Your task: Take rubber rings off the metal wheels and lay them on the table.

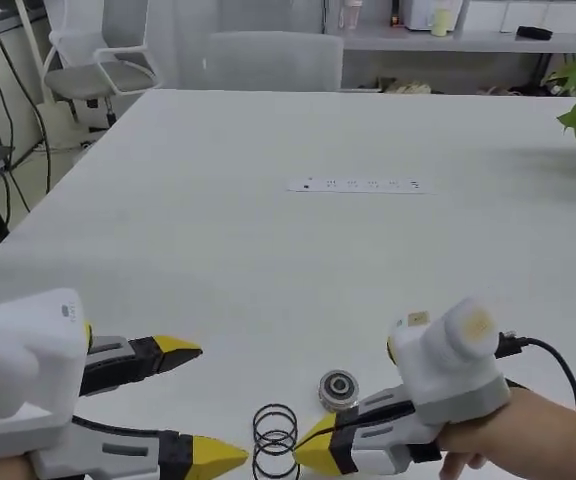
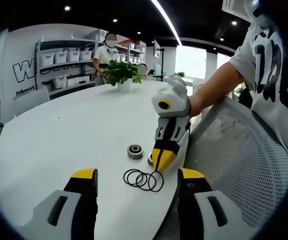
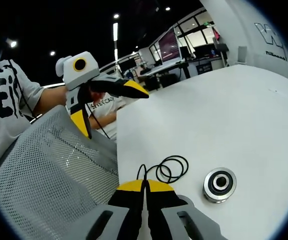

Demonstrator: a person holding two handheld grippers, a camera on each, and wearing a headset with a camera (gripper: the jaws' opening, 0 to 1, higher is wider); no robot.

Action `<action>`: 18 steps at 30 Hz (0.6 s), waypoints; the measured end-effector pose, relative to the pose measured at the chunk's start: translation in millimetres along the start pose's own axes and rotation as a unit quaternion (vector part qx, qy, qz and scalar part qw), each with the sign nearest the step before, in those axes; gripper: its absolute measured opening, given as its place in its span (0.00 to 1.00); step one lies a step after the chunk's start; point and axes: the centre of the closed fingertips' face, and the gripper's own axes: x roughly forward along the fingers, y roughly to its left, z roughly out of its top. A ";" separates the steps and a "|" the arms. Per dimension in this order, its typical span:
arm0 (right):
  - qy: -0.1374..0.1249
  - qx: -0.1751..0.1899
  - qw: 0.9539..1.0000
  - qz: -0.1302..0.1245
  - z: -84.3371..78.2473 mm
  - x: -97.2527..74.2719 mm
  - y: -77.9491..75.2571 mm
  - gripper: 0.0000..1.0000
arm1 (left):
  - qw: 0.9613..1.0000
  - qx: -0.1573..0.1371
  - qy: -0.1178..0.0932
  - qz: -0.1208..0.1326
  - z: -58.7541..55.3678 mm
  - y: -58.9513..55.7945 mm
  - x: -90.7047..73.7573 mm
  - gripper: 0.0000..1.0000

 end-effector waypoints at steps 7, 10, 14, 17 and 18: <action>0.006 -0.013 1.000 -0.012 -1.6 0.9 -3.7 0.00 | 1.000 -0.001 0.002 0.003 -2.1 0.7 -1.7 0.62; 0.009 -0.016 1.000 -0.018 -3.2 0.9 -5.8 0.00 | 1.000 -0.002 0.003 0.004 -3.0 1.3 -2.1 0.62; 0.009 -0.020 1.000 -0.022 -3.7 1.3 -7.6 0.00 | 1.000 -0.001 0.006 0.004 -4.3 1.7 -2.0 0.62; 0.009 -0.019 0.999 -0.027 -2.5 1.7 -9.8 0.00 | 1.000 -0.002 0.008 0.004 -4.9 2.0 -1.5 0.62; 0.009 -0.020 0.999 -0.030 -2.1 1.7 -10.9 0.00 | 1.000 -0.002 0.008 0.004 -5.2 2.1 -1.2 0.62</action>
